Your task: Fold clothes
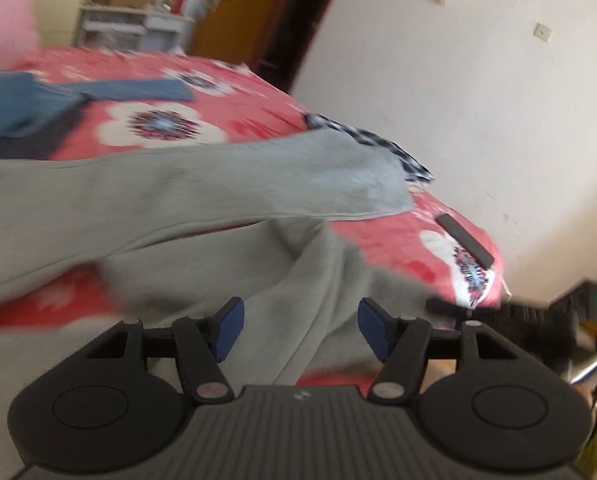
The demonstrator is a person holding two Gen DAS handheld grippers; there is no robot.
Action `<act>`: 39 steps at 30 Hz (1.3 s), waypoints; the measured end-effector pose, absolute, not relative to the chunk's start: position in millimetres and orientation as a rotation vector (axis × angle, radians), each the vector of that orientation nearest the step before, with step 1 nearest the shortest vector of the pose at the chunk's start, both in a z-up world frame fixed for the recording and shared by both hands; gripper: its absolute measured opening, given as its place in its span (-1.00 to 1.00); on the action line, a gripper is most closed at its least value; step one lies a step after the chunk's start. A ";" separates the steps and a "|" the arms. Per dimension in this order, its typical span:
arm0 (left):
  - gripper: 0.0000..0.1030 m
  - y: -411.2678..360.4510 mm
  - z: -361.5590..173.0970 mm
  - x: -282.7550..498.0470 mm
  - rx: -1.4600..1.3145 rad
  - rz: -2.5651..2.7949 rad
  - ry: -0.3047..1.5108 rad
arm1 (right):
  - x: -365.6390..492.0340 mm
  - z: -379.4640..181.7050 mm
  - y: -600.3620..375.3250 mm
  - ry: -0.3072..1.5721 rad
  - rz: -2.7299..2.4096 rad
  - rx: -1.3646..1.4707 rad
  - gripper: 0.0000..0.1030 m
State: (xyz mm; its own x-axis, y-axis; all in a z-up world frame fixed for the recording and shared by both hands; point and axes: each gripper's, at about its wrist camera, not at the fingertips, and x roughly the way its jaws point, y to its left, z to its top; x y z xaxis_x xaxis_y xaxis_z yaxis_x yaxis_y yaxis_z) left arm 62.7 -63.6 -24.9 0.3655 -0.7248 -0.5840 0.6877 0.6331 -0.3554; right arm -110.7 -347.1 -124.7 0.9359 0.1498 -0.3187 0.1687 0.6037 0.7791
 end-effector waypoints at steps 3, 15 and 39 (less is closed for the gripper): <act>0.25 -106.0 -34.5 79.8 0.025 -0.911 0.827 | -115.5 -121.1 -349.0 0.415 -0.043 0.864 -0.46; 0.24 -69.3 -46.3 46.5 -0.063 -0.944 0.825 | -5.9 -51.0 -380.6 0.555 0.167 0.623 0.57; 0.24 73.6 -58.0 11.7 -0.392 -0.886 0.782 | -110.7 30.5 -343.7 0.241 -0.013 0.680 -0.79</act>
